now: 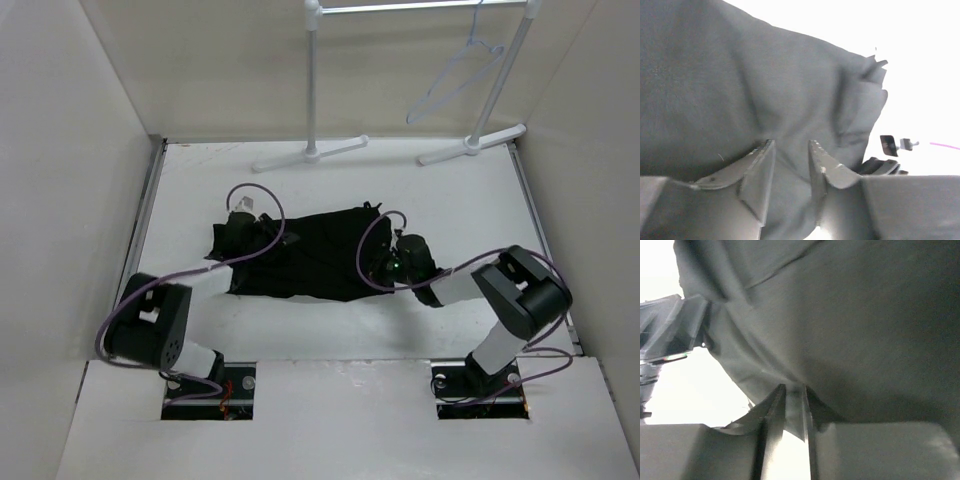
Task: Place the trousers on the hanger
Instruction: Pick up the hanger from the clothesline.
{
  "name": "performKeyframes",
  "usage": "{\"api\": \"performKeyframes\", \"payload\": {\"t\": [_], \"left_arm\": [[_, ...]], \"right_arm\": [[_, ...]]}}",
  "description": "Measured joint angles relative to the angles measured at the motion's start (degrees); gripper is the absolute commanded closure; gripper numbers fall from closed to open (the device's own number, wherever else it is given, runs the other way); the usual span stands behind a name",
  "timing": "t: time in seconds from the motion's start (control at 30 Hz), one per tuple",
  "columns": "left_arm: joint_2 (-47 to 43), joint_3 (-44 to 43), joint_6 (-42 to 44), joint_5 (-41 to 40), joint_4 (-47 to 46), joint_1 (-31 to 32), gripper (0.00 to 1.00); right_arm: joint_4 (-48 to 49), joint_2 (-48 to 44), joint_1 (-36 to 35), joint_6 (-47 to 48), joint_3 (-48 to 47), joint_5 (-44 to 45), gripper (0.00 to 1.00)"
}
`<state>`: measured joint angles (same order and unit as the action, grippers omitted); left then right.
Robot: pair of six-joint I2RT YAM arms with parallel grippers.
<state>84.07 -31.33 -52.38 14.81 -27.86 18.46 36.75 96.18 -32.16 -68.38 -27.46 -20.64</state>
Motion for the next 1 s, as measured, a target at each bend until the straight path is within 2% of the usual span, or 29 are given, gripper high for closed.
{"api": "performKeyframes", "payload": {"t": [0.13,0.23,0.27,0.37,0.4,0.47,0.6,0.73,0.8,0.9,1.0], "left_arm": [[-9.9,-0.8,0.2,-0.5,4.0,-1.2,0.67],[-13.2,-1.4,0.5,-0.7,5.7,-1.2,0.7],[-13.6,-1.3,0.6,-0.8,6.5,-0.8,0.7],[-13.7,0.3,0.9,-1.5,7.6,0.9,0.72],[-13.9,1.6,0.9,-1.9,8.2,1.4,0.73],[-14.4,4.4,0.9,-3.1,10.3,2.2,0.74],[-15.9,7.4,1.0,-6.6,16.1,2.4,0.75],[-18.9,7.5,1.6,-9.2,19.3,2.4,0.74],[-20.6,7.4,2.0,-10.1,20.5,2.4,0.73],[-22.9,7.3,2.5,-10.9,22.8,2.4,0.71],[-24.9,6.9,2.7,-11.4,25.2,2.7,0.7]], "right_arm": [[-7.6,-9.9,0.2,1.9,-0.7,0.8,0.46],[-15.3,-17.2,0.8,5.1,-4.4,1.3,0.42],[-18.0,-19.1,1.3,6.5,-6.4,1.4,0.47],[-27.2,-23.7,3.9,11.3,-14.1,1.6,0.88],[-30.4,-24.6,5.2,13.0,-17.2,1.7,0.92],[-36.4,-25.6,8.7,15.8,-24.6,2.2,0.94],[-45.8,-23.6,17.7,21.3,-42.8,3.1,0.83],[-48.7,-16.5,26.0,24.3,-60.2,4.2,0.54],[-49.5,-11.6,28.6,25.4,-67.3,4.5,0.43],[-51.6,-3.5,30.5,26.8,-76.0,4.9,0.36],[-54.2,4.0,31.3,27.9,-81.7,5.0,0.34]]}}
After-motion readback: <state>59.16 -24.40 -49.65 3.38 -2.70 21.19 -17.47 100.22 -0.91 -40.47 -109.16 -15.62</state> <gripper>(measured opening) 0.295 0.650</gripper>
